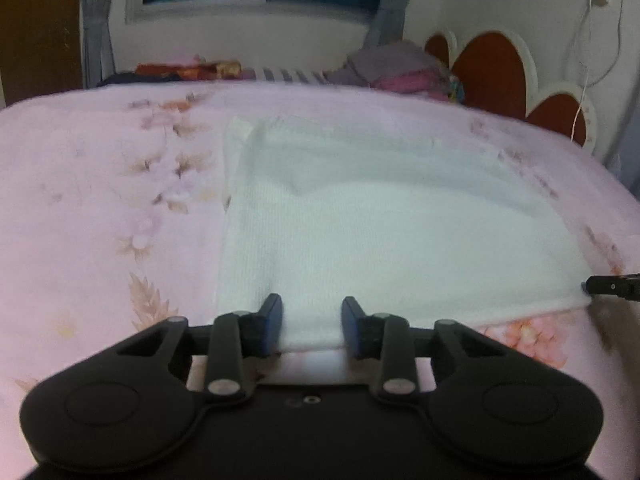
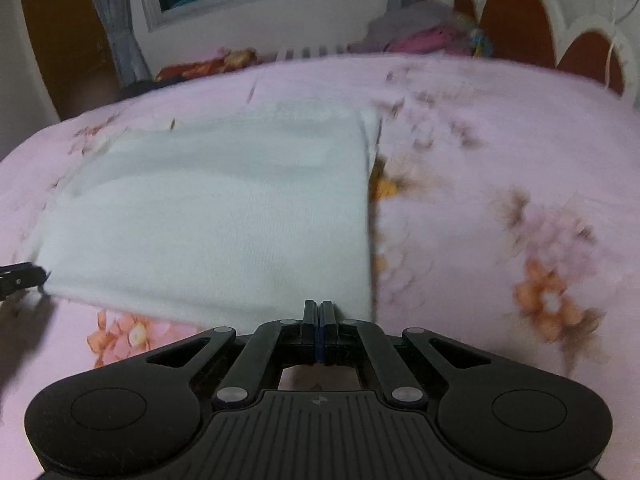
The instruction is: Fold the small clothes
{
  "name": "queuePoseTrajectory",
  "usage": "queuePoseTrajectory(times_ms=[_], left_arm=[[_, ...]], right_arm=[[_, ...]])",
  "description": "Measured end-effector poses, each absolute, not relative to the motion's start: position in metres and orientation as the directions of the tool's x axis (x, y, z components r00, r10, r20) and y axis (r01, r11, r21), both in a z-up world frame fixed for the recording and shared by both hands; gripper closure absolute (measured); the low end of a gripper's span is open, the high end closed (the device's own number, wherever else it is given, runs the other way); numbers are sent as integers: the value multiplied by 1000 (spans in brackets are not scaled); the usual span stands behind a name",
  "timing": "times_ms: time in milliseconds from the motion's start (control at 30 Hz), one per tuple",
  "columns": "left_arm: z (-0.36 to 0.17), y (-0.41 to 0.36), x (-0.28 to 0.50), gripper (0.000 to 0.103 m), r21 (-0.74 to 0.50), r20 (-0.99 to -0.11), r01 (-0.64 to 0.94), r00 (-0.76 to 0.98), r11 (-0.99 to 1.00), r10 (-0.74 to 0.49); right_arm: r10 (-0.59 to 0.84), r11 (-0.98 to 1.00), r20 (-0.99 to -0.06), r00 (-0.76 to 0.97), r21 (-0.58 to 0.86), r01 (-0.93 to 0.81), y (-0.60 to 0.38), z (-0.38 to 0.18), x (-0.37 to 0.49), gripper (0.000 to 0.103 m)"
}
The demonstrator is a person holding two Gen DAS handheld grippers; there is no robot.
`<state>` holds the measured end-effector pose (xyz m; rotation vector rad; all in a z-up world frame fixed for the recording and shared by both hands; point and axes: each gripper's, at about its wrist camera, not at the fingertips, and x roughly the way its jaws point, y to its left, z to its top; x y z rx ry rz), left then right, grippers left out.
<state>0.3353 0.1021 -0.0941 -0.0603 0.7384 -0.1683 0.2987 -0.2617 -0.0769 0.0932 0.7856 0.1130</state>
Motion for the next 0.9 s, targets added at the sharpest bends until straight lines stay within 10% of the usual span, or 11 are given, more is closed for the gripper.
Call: queuePoseTrajectory(times_ms=[833, 900], left_arm=[[-104, 91, 339, 61, -46, -728, 109, 677, 993, -108], [-91, 93, 333, 25, -75, -722, 59, 685, 995, -95]], right_arm=[[207, 975, -738, 642, 210, -73, -272, -90, 307, 103], [221, 968, -707, 672, 241, -64, -276, -80, 300, 103]])
